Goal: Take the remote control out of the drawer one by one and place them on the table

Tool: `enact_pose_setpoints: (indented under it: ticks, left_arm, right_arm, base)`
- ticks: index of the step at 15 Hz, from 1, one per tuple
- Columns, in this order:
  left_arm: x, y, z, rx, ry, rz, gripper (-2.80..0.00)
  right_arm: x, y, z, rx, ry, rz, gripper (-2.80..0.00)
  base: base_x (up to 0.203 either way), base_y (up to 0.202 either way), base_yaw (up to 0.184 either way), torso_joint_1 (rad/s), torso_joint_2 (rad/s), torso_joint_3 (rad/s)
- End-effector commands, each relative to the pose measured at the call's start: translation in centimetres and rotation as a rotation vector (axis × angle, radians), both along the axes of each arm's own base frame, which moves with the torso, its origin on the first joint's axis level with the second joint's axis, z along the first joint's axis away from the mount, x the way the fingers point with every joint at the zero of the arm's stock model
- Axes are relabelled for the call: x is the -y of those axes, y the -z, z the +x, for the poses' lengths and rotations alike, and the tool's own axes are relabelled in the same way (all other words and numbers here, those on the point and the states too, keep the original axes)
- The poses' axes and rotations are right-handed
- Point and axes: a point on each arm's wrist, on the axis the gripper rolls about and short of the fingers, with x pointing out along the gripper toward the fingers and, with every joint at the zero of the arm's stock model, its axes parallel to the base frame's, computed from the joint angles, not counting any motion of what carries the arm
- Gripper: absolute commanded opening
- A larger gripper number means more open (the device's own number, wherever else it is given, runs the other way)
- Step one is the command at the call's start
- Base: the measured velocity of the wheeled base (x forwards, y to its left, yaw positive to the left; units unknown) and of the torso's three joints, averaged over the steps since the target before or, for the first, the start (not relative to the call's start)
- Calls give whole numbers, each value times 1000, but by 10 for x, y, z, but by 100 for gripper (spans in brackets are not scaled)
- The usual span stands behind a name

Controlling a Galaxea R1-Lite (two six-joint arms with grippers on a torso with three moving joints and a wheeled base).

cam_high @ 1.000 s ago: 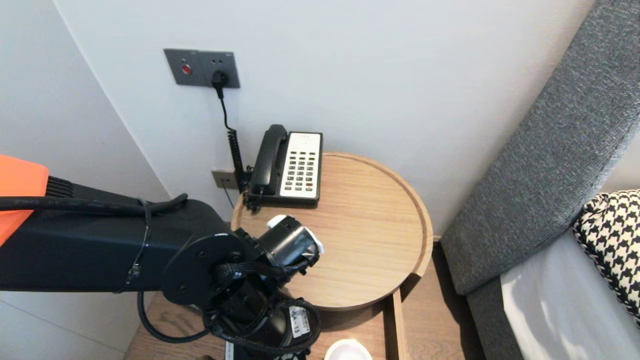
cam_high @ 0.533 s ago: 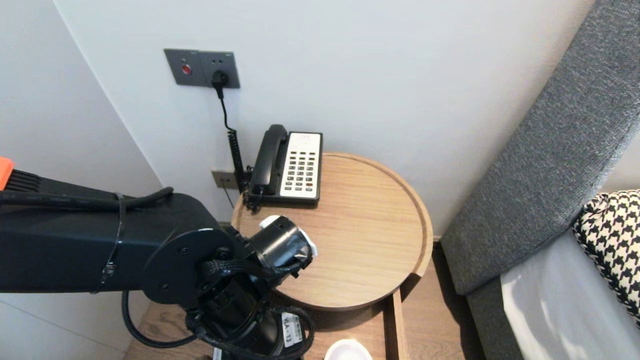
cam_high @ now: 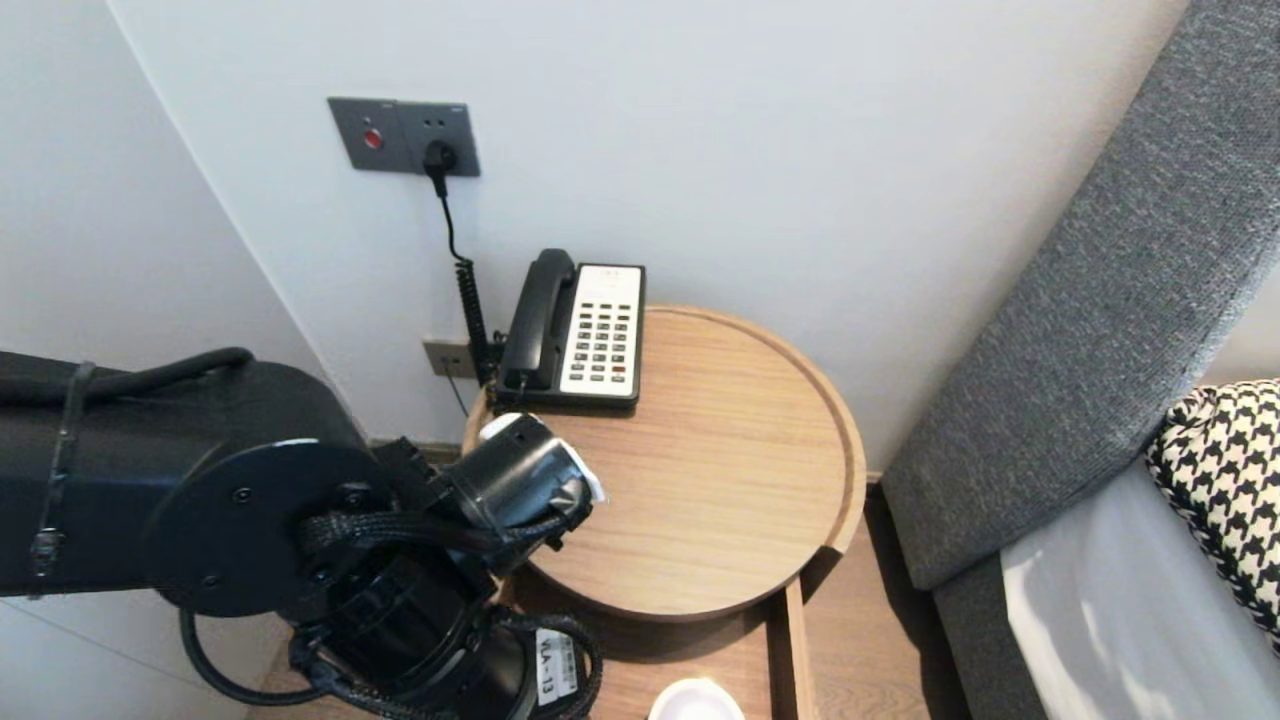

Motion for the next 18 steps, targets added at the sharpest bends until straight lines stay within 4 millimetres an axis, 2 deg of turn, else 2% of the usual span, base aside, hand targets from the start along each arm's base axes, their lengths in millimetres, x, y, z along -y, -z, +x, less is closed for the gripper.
enact_pose_setpoints:
  ticks: [1, 5, 7, 9, 12, 18]
  left_arm:
    - [-14, -17, -11, 33, -3, -44, -280]
    - [-39, -37, -27, 86, 7, -94, -280]
    - [-47, -44, -19, 128, -27, -103, -280]
    - [-53, -50, -2, 216, -57, -86, -280]
    - [-48, -50, 19, 410, -29, -37, -280]
    - [-22, -42, 62, 458, -72, 8, -280]
  right_arm:
    - [0, 7, 2, -26, 0, 0, -280]
    - [0, 7, 2, -26, 0, 0, -280]
    - [0, 7, 2, -26, 0, 0, -280]
    - [0, 7, 2, -26, 0, 0, -280]
    - [0, 7, 2, -26, 0, 0, -280]
    - [0, 7, 2, -26, 0, 0, -280]
  base:
    - [0, 0, 0, 0, 0, 0]
    - [0, 0, 0, 0, 0, 0]
    - [0, 0, 0, 0, 0, 0]
    - [0, 0, 0, 0, 0, 0]
    - [0, 0, 0, 0, 0, 0]
    - [0, 0, 0, 0, 0, 0]
